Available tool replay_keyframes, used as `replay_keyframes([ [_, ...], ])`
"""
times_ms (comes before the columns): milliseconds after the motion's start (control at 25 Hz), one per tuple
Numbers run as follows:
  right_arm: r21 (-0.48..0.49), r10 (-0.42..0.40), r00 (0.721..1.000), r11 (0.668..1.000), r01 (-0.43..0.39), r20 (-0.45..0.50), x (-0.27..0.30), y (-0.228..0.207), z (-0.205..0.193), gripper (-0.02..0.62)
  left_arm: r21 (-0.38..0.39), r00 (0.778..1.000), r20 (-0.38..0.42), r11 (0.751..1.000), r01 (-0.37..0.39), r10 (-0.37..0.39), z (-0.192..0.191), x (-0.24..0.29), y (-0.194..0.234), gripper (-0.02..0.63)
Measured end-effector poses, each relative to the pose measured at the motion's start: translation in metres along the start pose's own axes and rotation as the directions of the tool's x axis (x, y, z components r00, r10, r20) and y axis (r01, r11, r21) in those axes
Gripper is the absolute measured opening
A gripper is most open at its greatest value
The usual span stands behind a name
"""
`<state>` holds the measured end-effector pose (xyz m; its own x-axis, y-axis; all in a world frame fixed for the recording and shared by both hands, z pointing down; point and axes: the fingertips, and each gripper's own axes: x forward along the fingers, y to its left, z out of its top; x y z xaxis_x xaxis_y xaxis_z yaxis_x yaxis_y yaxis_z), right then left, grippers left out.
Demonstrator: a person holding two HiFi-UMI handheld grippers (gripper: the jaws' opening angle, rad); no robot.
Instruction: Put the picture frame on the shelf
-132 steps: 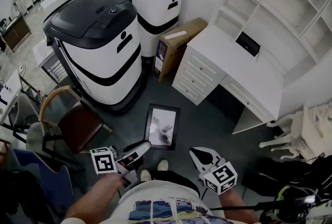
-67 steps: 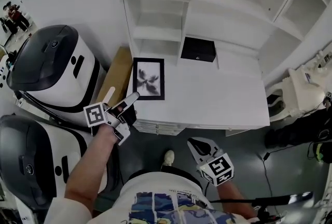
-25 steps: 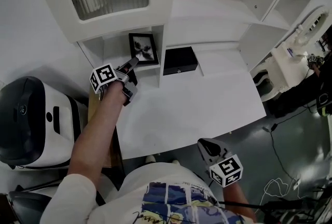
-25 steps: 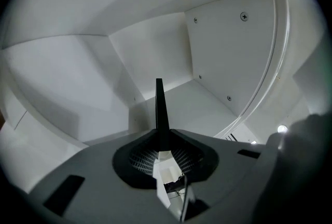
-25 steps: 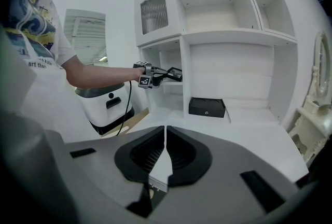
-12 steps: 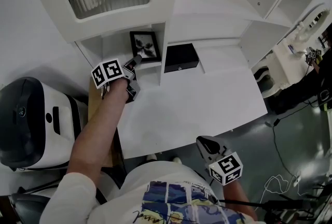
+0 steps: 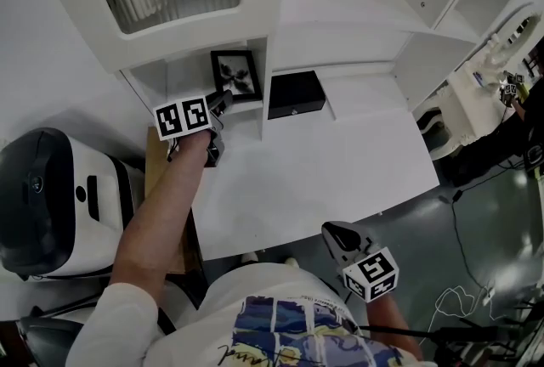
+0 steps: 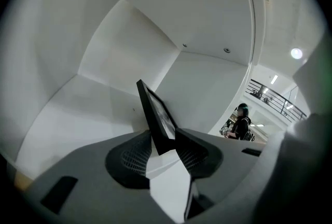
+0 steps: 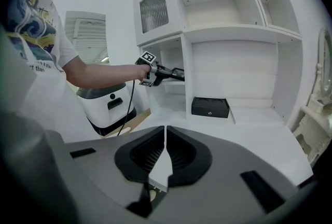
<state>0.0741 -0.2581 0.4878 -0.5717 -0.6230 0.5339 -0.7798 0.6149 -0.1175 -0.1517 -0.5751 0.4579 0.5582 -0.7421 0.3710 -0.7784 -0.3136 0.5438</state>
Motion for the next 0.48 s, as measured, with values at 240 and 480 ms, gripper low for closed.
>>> replay_keyframes([
  [240,0.009,0.006,1.000,1.000,-0.006,0.011,-0.003,-0.003,0.001,0.034,0.031,0.999,0.010,0.998,-0.049,0.049,0.002,0.002,0.002,0.147],
  [480,0.017,0.006,1.000,1.000,-0.006,0.012,-0.010,-0.006,-0.002,0.034,0.022,0.992,0.033,0.992,-0.120,0.120,0.000,0.002,0.013,0.166],
])
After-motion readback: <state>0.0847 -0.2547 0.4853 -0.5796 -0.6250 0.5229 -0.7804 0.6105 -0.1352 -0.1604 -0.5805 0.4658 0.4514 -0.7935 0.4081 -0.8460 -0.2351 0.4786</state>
